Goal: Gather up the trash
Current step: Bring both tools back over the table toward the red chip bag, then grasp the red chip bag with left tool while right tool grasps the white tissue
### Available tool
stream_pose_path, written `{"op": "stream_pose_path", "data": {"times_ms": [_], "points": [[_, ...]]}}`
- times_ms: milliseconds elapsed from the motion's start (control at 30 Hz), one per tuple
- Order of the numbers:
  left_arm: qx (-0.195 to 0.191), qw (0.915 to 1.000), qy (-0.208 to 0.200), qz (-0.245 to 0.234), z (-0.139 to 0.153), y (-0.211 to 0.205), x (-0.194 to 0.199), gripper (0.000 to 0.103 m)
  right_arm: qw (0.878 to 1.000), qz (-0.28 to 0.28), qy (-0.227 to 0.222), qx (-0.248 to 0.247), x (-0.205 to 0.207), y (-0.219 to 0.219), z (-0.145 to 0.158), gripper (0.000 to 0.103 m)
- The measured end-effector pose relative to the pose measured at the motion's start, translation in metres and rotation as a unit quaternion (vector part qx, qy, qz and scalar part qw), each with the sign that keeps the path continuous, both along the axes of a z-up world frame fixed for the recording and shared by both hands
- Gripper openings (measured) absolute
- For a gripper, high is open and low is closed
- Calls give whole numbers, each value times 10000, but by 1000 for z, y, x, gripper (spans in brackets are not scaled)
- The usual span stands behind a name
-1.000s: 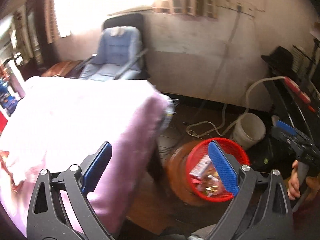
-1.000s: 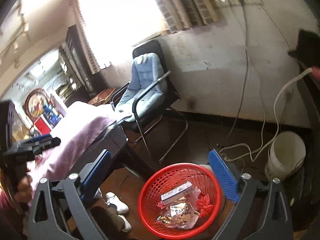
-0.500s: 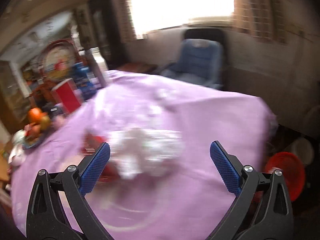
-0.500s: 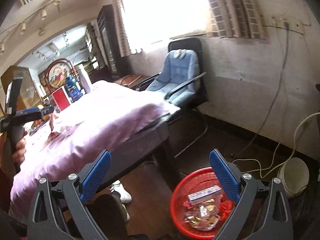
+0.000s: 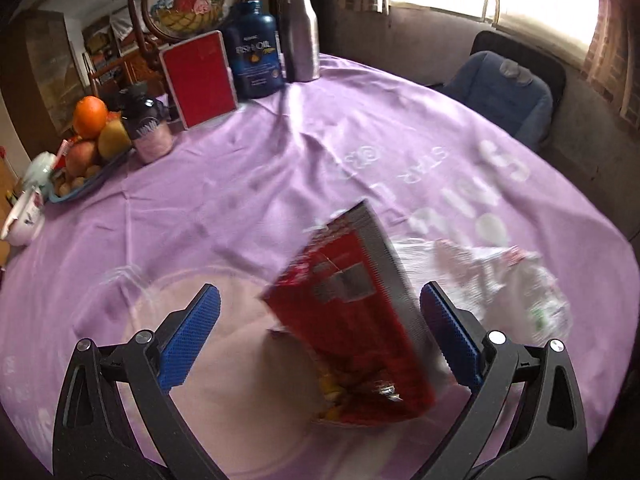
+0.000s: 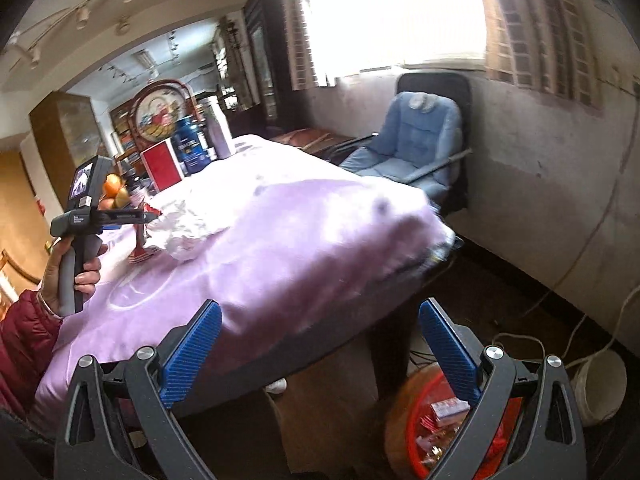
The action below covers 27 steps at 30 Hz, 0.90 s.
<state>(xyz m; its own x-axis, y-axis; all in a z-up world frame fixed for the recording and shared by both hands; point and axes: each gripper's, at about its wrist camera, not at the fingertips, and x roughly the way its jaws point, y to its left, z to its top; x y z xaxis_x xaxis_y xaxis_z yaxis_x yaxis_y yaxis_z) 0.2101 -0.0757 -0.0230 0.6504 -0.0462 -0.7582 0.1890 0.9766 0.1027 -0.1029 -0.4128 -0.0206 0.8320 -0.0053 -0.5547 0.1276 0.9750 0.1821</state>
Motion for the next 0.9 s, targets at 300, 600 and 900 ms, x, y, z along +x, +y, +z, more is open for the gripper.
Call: {"op": "stream_pose_path", "data": {"times_ms": [300, 600, 900], "points": [[43, 9966, -204, 796, 1, 121, -32, 96, 9957, 918, 42, 123, 54, 60, 6, 97], [-298, 9962, -249, 776, 0, 154, -70, 96, 9871, 1582, 220, -73, 117, 136, 15, 97], [347, 9972, -615, 238, -3, 117, -84, 96, 9822, 1736, 627, -348, 191, 182, 14, 97]]}}
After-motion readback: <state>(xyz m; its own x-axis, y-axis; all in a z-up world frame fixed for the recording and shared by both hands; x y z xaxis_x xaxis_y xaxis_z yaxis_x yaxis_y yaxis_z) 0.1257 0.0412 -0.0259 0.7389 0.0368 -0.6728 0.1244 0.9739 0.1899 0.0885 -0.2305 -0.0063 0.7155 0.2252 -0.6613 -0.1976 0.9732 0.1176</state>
